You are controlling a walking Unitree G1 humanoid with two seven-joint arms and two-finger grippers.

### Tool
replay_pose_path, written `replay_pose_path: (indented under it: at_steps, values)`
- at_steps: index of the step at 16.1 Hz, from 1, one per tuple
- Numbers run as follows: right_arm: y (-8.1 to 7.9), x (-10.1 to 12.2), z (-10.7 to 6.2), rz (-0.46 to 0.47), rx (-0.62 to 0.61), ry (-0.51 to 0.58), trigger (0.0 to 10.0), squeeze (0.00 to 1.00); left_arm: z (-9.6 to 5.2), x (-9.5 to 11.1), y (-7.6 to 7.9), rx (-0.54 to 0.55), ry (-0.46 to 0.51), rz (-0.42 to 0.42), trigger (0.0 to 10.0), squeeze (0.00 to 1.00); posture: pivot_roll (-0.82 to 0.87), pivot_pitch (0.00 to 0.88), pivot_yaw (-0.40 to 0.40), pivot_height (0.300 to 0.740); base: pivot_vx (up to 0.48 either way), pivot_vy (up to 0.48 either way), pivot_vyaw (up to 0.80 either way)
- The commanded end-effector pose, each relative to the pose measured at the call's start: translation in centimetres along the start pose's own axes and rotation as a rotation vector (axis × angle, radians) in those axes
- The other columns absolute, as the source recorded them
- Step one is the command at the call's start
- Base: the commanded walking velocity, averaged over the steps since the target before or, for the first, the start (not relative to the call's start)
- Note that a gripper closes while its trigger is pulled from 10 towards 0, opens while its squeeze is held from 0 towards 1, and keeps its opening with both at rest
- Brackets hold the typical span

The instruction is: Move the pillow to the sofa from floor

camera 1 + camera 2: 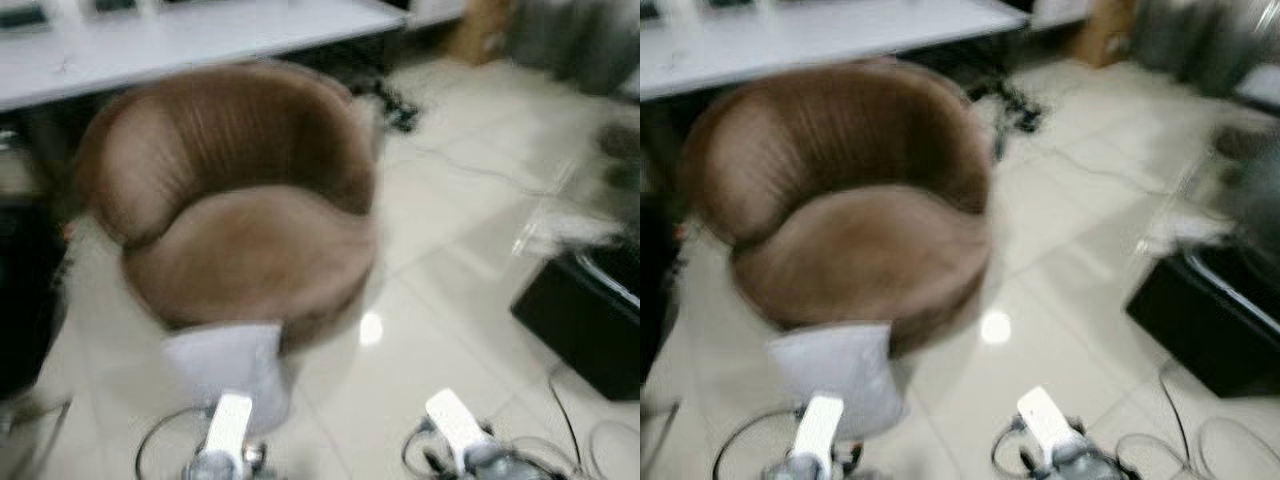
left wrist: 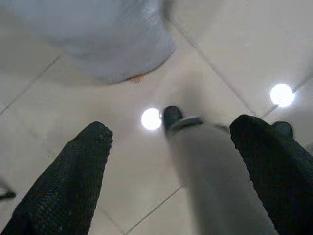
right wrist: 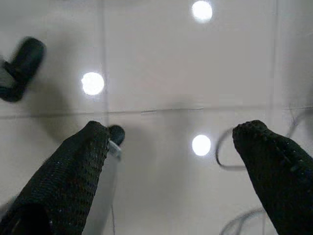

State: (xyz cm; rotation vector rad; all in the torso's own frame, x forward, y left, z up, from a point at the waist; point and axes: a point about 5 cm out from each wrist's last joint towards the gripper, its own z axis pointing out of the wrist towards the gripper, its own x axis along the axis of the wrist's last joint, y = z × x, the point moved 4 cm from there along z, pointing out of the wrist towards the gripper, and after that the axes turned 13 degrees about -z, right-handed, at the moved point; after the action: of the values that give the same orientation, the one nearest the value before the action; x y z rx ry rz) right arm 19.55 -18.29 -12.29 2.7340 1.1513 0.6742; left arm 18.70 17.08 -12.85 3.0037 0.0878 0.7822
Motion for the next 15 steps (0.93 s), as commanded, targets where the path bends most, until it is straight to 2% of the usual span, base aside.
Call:
replay_pose_path:
  at_steps: [1,15]
  values:
    - [0.18,-0.21,-0.06,-0.008,-0.004,-0.001,10.0,0.00,0.03,0.17,0.21,-0.005,0.006,0.005,10.0,0.00,-0.03,0.000,0.015,0.731,0.000,0.000,0.71]
    - [0.33,-0.18,-0.08,-0.032,-0.002,-0.002,10.0,0.00,0.04,0.22,0.38,-0.015,0.008,-0.005,10.0,0.00,-0.03,0.000,0.008,0.731,0.000,0.000,0.71]
